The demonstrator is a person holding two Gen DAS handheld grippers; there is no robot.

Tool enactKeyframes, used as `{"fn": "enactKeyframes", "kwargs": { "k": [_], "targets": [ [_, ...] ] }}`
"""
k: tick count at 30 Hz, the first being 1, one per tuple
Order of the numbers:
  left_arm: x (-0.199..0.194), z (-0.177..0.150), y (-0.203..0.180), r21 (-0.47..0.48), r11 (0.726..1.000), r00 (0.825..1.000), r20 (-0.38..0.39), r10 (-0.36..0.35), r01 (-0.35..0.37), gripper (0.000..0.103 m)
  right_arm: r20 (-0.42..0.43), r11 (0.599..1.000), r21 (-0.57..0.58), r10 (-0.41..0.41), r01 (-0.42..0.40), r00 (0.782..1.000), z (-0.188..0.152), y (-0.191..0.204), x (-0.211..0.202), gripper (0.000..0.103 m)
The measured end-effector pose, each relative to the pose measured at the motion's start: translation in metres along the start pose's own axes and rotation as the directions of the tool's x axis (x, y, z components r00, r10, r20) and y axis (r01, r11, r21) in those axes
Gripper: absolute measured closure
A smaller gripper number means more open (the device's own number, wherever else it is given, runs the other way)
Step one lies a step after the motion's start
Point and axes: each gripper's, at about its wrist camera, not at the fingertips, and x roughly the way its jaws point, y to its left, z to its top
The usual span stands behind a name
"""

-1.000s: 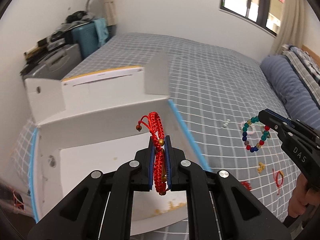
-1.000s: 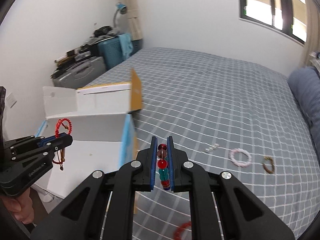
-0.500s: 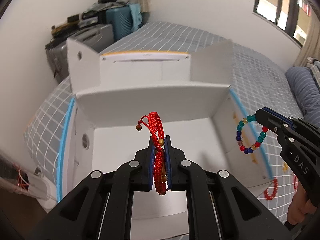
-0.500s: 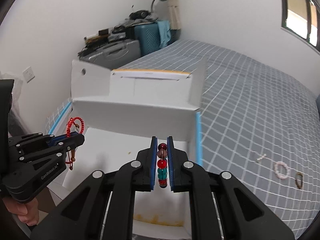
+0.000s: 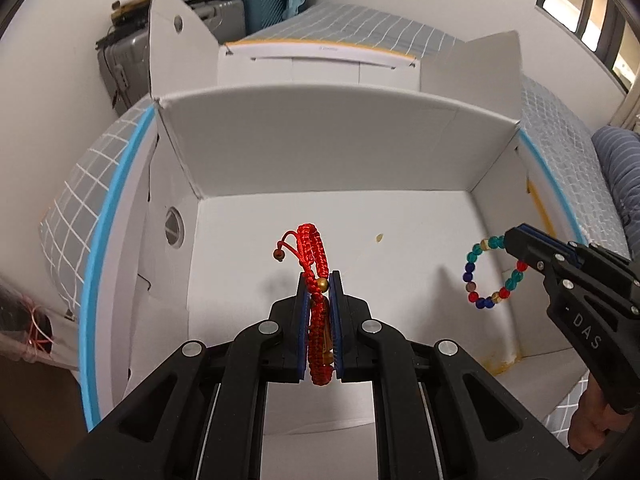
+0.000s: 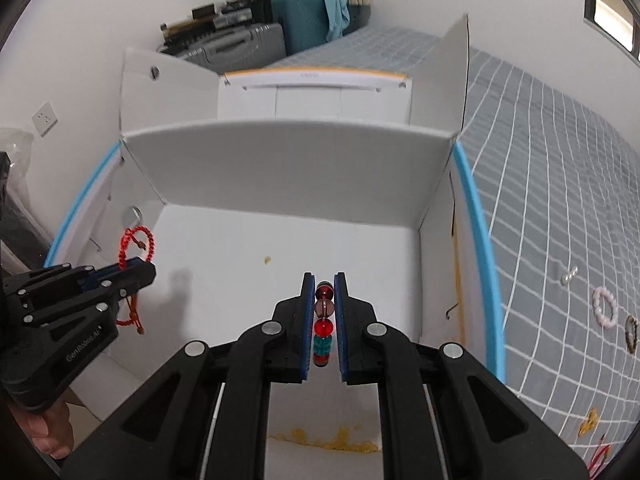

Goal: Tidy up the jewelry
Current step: 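Lift both bracelets and carry them over the open white box, then open both tools to drop the bracelets into the box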

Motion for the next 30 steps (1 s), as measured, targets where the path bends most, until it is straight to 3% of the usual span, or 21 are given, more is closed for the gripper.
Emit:
{"fn": "enactKeyframes", "kwargs": {
  "k": [12,15,17,19,21,24,27,30],
  "targets": [
    [0.001,0.003,-0.003,0.011,1.000,1.000,-0.009,0.009,-0.009,0.093,-0.019,1.000,0.006,-0.001,0.001,1.000,-0.003,-0.005,0.002,0.092],
    [-0.001,0.004,-0.004,0.009,1.000,1.000,-0.005,0.018,-0.018,0.086,-0.012,1.000,0.006,-0.001,0.001,1.000,-0.001,-0.005,-0.002,0.092],
    [-0.005,0.004,-0.004,0.003,1.000,1.000,0.005,0.023,-0.023,0.073,0.003,1.000,0.006,-0.004,0.004,1.000,0.000,-0.007,-0.009,0.085],
    [-0.011,0.003,-0.004,-0.005,1.000,1.000,0.022,0.020,-0.020,0.063,0.030,1.000,0.016,-0.006,0.006,1.000,0.001,-0.010,-0.018,0.063],
    [-0.020,0.003,-0.007,-0.006,1.000,0.999,0.045,0.020,-0.020,0.055,0.054,1.000,0.019,-0.016,0.015,0.998,0.001,-0.013,-0.026,0.059],
    [-0.035,0.003,-0.013,-0.010,1.000,0.996,0.090,0.015,-0.014,0.043,0.089,0.999,0.019,-0.027,0.026,0.996,0.003,-0.019,-0.043,0.041],
    [-0.050,0.005,-0.021,-0.006,1.000,0.991,0.134,0.008,-0.007,0.031,0.133,0.999,0.014,-0.045,0.044,0.990,0.004,-0.028,-0.062,0.033],
    [-0.066,0.007,-0.032,0.002,1.000,0.984,0.180,-0.003,0.003,0.026,0.177,0.998,0.022,-0.063,0.060,0.982,0.002,-0.041,-0.083,0.024]
  ]
}}
